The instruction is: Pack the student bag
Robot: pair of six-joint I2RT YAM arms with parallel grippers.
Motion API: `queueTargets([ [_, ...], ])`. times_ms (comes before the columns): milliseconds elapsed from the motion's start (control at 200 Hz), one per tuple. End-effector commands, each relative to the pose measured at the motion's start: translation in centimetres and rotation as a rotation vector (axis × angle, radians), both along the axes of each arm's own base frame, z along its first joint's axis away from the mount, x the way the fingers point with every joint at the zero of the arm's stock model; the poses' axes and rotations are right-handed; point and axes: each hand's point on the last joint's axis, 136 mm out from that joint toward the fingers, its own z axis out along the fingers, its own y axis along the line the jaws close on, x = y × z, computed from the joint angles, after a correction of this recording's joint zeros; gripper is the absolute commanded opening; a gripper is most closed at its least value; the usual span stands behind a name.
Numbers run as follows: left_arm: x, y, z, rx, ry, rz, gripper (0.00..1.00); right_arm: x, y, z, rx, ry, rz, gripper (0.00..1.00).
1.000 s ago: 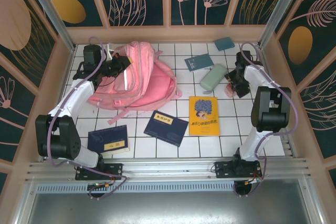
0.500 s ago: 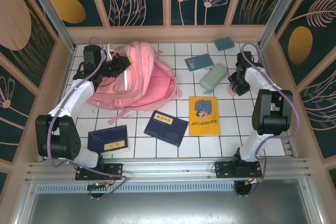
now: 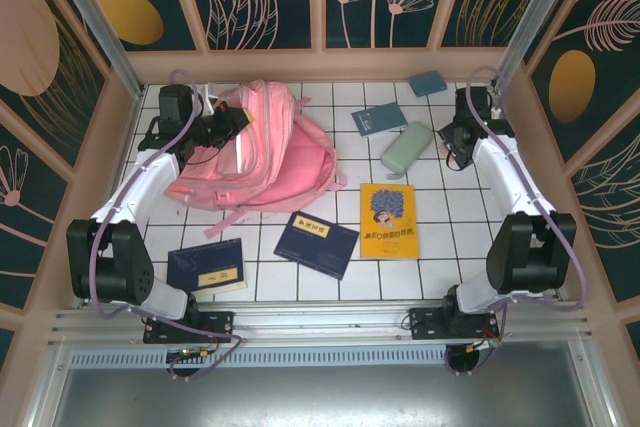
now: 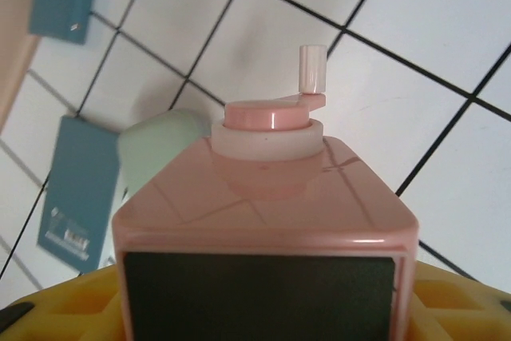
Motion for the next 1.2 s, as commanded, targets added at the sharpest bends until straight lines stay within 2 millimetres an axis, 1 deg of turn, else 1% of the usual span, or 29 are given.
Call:
queueTargets([
  [0, 0.3, -0.2, 5.5, -0.019, -0.151, -0.027, 0.0, 1.1, 2.7, 4.2, -0.034, -0.139, 0.132, 0.27],
  [45, 0.3, -0.2, 5.9, -0.017, -0.156, -0.026, 0.0, 1.4, 4.4, 4.8, -0.028, -0.172, 0.204, 0.26],
  [50, 0.3, -0.2, 5.9, -0.016, -0.156, -0.026, 0.0, 1.4, 4.5, 4.9, -0.025, -0.175, 0.21, 0.23],
  [60, 0.3, -0.2, 6.0, -0.016, -0.157, -0.026, 0.0, 1.4, 5.3, 5.1, -0.019, -0.186, 0.241, 0.22],
  [100, 0.3, -0.2, 6.5, -0.014, -0.163, -0.027, 0.0, 1.5, 6.9, 5.3, -0.012, -0.201, 0.302, 0.21],
  [160, 0.3, -0.1, 7.2, -0.013, -0.172, -0.027, 0.0, 1.6, 10.2, 5.6, 0.017, -0.239, 0.428, 0.21],
  [195, 0.3, -0.1, 7.6, -0.013, -0.179, -0.028, 0.0, 1.6, 11.5, 5.6, 0.023, -0.25, 0.473, 0.21],
  [270, 0.2, -0.3, 8.5, -0.022, -0.19, -0.035, 0.0, 1.5, 15.5, 5.7, 0.096, -0.291, 0.629, 0.21],
  [360, 0.0, -0.4, 9.3, -0.038, -0.196, -0.041, 0.0, 1.2, 19.2, 5.8, 0.202, -0.345, 0.778, 0.19],
  [430, -0.2, -0.5, 9.7, -0.053, -0.198, -0.046, 0.0, 0.6, 22.2, 6.4, 0.274, -0.409, 0.902, 0.2],
  [520, -0.4, -0.6, 10.4, -0.063, -0.212, -0.051, 0.0, 0.1, 25.0, 6.7, 0.313, -0.445, 1.008, 0.21],
  [601, -0.7, -0.7, 10.9, -0.069, -0.222, -0.061, 0.0, 0.2, 26.7, 6.1, 0.325, -0.428, 1.064, 0.21],
  [661, -0.9, -0.9, 11.2, -0.073, -0.225, -0.07, 0.0, 0.1, 28.2, 5.7, 0.377, -0.42, 1.12, 0.21],
  [746, -1.2, -1.2, 11.6, -0.081, -0.234, -0.1, 0.0, -0.1, 30.7, 5.2, 0.463, -0.403, 1.206, 0.2],
  [821, -1.4, -1.5, 11.7, -0.074, -0.245, -0.134, 0.0, -0.3, 33.0, 4.8, 0.471, -0.401, 1.261, 0.19],
  [861, -1.4, -1.7, 11.6, -0.074, -0.243, -0.151, 0.0, -0.3, 34.1, 4.4, 0.474, -0.398, 1.277, 0.19],
  [906, -1.7, -2.0, 11.8, -0.085, -0.247, -0.18, 0.0, -0.2, 35.3, 3.7, 0.497, -0.381, 1.286, 0.19],
  [986, -2.1, -2.5, 12.3, -0.105, -0.263, -0.222, 0.0, -0.2, 37.2, 3.1, 0.565, -0.367, 1.299, 0.19],
  [1026, -2.3, -2.6, 12.8, -0.115, -0.279, -0.236, 0.0, 0.3, 37.6, 2.8, 0.58, -0.363, 1.289, 0.19],
  [1051, -2.5, -2.8, 13.2, -0.124, -0.292, -0.246, 0.0, -0.2, 38.8, 2.5, 0.59, -0.352, 1.304, 0.19],
  [1091, -2.8, -2.9, 13.7, -0.139, -0.307, -0.259, 0.0, -0.3, 39.8, 2.1, 0.598, -0.346, 1.315, 0.19],
  [1191, -3.0, -3.1, 14.3, -0.152, -0.319, -0.278, 0.0, -0.3, 42.2, 1.5, 0.627, -0.33, 1.319, 0.19],
])
